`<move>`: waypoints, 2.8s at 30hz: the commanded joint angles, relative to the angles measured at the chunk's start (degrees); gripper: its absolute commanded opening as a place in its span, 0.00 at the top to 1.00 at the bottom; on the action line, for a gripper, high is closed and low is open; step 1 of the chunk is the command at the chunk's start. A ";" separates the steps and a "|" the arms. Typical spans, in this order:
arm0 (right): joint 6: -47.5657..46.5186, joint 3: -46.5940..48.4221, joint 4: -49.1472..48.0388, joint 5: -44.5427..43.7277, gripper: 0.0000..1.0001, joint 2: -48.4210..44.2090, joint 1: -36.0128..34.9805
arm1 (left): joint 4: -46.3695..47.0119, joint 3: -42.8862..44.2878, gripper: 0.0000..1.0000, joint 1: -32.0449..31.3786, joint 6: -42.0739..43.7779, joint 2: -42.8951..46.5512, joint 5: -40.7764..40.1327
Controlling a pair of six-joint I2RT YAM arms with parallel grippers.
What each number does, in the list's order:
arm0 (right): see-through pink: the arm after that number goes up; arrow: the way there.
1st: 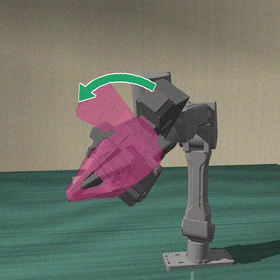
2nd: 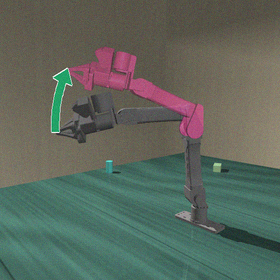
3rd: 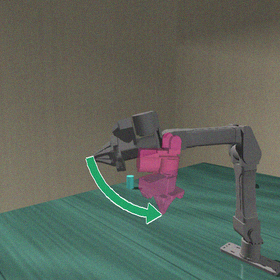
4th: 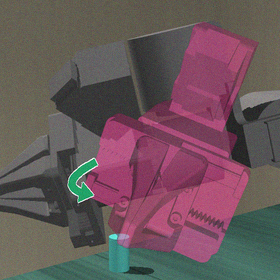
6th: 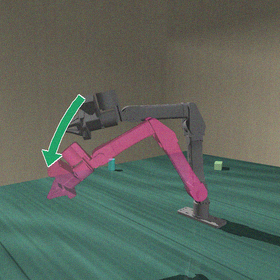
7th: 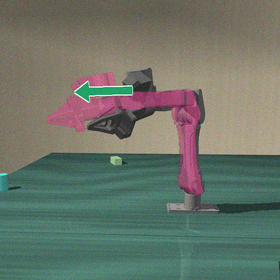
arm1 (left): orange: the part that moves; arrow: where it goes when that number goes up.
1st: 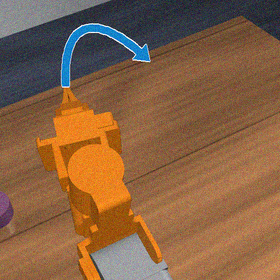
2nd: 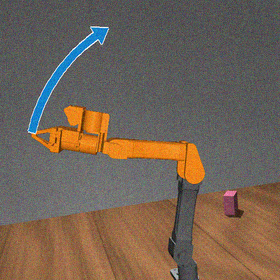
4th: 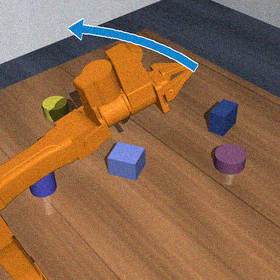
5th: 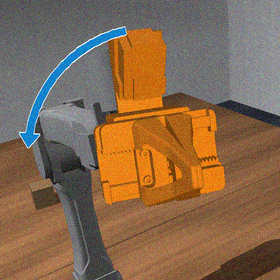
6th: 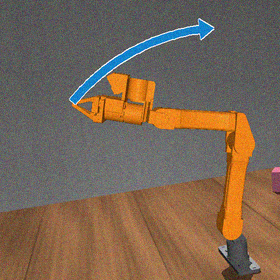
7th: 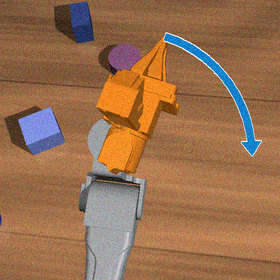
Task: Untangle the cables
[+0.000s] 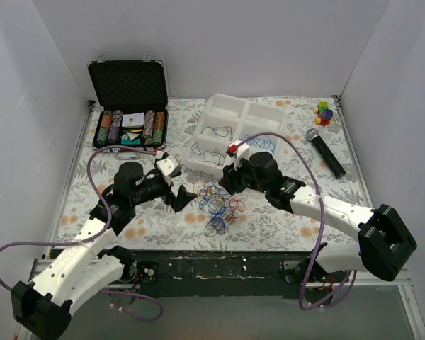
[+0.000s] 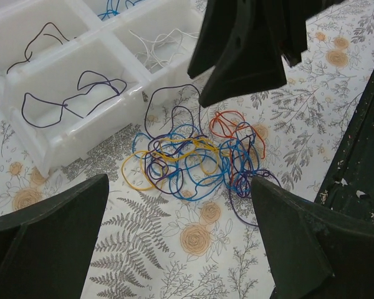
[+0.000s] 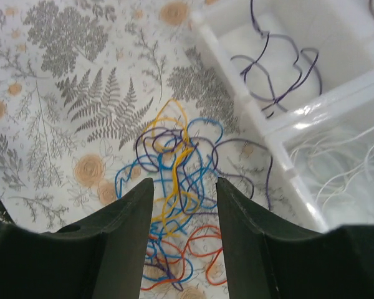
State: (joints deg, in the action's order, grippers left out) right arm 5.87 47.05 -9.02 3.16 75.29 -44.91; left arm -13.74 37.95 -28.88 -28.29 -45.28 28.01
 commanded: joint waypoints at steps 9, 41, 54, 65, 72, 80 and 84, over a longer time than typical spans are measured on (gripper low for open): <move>3.63 -5.83 -8.21 2.64 0.48 2.22 -2.56 | -2.87 -0.51 0.02 -0.12 0.87 3.44 -1.55; 0.03 4.45 -7.08 2.03 0.99 10.60 -3.35 | -4.98 0.54 0.02 -0.03 3.07 4.23 -1.99; -2.97 13.85 -2.06 0.01 0.99 -12.61 -4.05 | -3.31 0.28 0.02 -0.03 1.49 3.44 -1.20; -3.67 26.16 0.58 3.78 0.99 -13.85 -4.05 | 0.63 3.00 0.02 -0.12 -0.18 1.60 -0.59; 0.81 28.71 -2.32 7.91 0.99 -14.55 -4.05 | 17.56 -0.94 0.02 -0.03 -6.85 -0.60 3.53; 4.24 31.26 -3.11 11.17 0.99 -14.46 -4.05 | 38.58 -3.93 0.02 -0.21 -19.60 -12.54 13.46; 4.76 31.53 -3.20 11.34 0.99 -14.55 -4.14 | 43.00 -2.63 0.04 -0.82 -20.05 -17.55 14.35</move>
State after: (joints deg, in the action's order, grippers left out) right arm 8.91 75.72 -9.19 13.08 61.56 -48.84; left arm 18.94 34.70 -29.04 -44.99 -60.16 38.63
